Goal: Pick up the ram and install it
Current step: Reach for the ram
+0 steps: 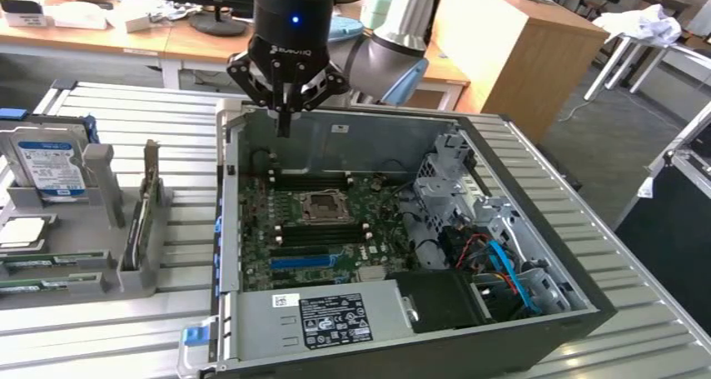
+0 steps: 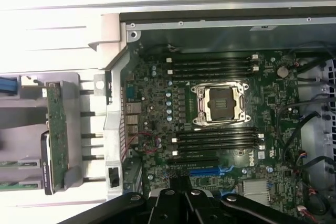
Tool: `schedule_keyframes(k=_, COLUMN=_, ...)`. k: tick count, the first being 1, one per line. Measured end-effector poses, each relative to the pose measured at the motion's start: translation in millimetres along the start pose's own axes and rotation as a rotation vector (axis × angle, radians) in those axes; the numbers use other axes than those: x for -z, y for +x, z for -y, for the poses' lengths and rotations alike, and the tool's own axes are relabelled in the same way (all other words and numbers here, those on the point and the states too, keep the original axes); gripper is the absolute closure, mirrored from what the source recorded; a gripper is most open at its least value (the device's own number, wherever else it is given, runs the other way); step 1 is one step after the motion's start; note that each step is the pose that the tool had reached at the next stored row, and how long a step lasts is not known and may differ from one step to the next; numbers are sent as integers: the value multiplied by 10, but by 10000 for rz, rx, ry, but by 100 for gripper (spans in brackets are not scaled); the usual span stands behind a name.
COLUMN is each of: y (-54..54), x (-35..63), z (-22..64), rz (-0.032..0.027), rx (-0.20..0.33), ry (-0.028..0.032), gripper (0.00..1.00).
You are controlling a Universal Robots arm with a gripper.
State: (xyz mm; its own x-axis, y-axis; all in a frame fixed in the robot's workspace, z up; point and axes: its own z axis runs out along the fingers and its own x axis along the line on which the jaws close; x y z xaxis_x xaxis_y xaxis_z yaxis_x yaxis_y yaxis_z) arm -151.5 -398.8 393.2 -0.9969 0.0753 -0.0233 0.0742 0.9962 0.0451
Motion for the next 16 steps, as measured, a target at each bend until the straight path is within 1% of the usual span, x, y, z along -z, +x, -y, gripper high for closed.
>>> schedule_keyframes(k=16, y=226, x=6, z=17, rz=0, rx=1, ry=0, gripper=89)
